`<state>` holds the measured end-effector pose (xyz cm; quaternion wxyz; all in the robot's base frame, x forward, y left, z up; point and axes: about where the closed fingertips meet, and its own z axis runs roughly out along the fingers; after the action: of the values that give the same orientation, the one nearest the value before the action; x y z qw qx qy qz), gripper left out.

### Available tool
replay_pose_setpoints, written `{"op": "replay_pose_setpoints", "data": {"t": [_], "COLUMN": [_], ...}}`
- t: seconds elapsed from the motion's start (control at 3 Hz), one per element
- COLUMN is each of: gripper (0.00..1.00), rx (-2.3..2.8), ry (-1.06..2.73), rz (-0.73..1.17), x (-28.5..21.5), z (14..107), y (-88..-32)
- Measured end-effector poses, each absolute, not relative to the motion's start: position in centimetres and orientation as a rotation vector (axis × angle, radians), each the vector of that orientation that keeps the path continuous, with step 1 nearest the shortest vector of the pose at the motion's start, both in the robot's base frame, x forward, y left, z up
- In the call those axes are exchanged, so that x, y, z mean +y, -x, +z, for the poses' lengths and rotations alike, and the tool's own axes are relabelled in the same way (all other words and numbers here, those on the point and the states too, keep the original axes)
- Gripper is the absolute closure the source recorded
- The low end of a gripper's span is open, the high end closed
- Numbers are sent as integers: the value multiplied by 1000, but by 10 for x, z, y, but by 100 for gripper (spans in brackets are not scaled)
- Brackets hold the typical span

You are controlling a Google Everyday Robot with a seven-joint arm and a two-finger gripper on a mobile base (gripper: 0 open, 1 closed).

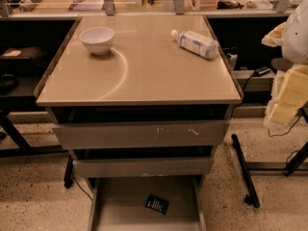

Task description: Pick rxbar blueberry from bottom drawer and place on counter

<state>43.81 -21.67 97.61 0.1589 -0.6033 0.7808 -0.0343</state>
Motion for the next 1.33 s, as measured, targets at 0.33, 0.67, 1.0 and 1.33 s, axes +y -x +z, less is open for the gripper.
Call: {"op": "replay_pose_setpoints", "data": {"t": [0.33,0.67,1.0,1.33], "gripper": [0,0,0,0], "rx": [2232,2244,2266,2296], "ry": [1725,1736,1756,1806], "rz": [-98,-102,-74,-49], "x": [-217,-215,-210,-214], "z": [976,962,915,841], "y": [-438,-434,-425,-415]}}
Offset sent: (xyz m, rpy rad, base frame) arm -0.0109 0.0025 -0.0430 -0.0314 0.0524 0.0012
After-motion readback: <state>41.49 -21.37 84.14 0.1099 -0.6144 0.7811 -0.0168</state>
